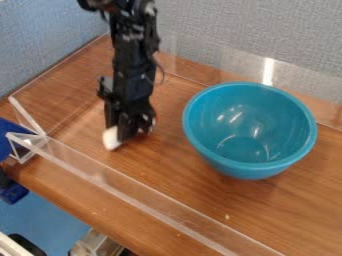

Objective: Remove the mushroom from inside the blue bowl and put it on the table

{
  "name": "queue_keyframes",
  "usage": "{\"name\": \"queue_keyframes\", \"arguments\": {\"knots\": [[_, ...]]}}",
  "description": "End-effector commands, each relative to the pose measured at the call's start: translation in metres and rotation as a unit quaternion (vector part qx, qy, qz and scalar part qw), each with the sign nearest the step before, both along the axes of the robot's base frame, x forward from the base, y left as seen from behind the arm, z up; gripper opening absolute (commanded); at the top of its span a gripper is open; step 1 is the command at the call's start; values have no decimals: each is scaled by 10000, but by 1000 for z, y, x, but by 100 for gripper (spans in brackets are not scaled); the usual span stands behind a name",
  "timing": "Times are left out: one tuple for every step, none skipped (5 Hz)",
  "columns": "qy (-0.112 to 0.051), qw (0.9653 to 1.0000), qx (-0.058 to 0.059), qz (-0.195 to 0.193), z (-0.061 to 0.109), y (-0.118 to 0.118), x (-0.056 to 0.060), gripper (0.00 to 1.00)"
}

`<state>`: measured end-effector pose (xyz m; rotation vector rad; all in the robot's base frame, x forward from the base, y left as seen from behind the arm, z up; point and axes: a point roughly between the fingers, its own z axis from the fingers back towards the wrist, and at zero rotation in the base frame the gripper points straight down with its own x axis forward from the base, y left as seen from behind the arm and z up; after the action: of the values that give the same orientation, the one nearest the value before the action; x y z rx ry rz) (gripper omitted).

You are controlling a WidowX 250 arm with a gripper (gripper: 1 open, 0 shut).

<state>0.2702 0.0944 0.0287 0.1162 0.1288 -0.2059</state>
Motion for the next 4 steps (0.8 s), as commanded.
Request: {"name": "queue_keyframes", "arguments": {"knots": [[-217, 9996, 146, 64, 12, 6, 8, 100], [-326, 9993, 163, 123, 24, 7, 8, 100], [-442, 9987, 178, 180, 37, 8, 9, 100], [-631, 9975, 213, 240, 55, 8, 10, 100]]}}
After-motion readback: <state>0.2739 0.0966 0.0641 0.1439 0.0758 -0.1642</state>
